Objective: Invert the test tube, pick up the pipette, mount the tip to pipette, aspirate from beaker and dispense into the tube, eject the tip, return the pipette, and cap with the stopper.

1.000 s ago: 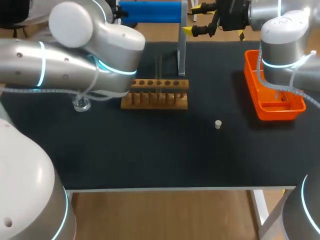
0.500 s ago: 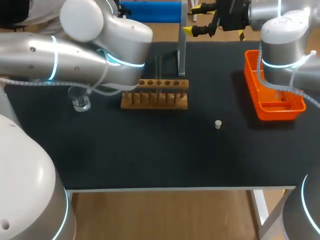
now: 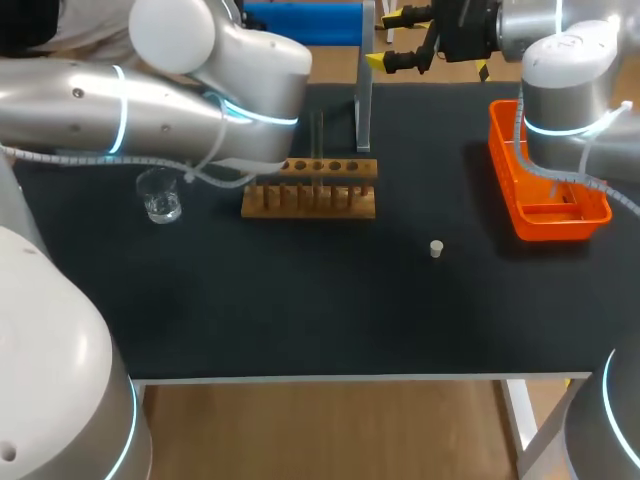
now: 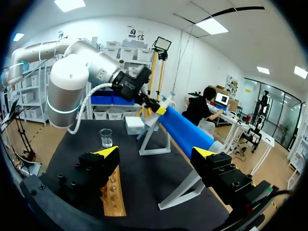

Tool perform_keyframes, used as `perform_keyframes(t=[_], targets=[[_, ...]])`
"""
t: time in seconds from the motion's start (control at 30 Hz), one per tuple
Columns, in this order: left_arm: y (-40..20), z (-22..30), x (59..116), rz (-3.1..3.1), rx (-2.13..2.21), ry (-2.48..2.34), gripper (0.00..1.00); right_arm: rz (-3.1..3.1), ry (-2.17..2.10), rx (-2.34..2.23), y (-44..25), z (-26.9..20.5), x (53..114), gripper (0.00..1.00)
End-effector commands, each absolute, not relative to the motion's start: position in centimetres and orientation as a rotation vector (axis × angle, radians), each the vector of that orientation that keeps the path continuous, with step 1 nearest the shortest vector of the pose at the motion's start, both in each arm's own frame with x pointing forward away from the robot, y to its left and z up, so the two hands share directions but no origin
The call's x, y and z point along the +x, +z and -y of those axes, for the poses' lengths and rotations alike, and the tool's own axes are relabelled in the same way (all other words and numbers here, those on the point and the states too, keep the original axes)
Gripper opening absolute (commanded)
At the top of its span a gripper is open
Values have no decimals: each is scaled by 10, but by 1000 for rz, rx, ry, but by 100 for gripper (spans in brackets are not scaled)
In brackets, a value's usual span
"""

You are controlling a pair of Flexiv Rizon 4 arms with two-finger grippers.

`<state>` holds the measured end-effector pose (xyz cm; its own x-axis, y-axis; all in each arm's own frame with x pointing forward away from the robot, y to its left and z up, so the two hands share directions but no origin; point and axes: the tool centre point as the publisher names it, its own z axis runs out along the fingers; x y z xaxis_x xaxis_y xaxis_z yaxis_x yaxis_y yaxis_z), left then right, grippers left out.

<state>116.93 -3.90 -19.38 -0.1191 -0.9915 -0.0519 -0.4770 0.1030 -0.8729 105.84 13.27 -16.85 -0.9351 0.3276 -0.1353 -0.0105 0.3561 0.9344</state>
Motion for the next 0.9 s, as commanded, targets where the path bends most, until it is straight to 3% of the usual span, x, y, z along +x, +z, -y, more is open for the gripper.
perform_keyframes(t=[0.03, 0.9], targets=[[-196, 41, 1173, -1697, -1461, -934, 0, -2328, 1605, 280, -168, -132, 1059, 100], [-210, 45, 1172, -1711, -1506, -930, 0, -2328, 1605, 280, -168, -132, 1059, 100]])
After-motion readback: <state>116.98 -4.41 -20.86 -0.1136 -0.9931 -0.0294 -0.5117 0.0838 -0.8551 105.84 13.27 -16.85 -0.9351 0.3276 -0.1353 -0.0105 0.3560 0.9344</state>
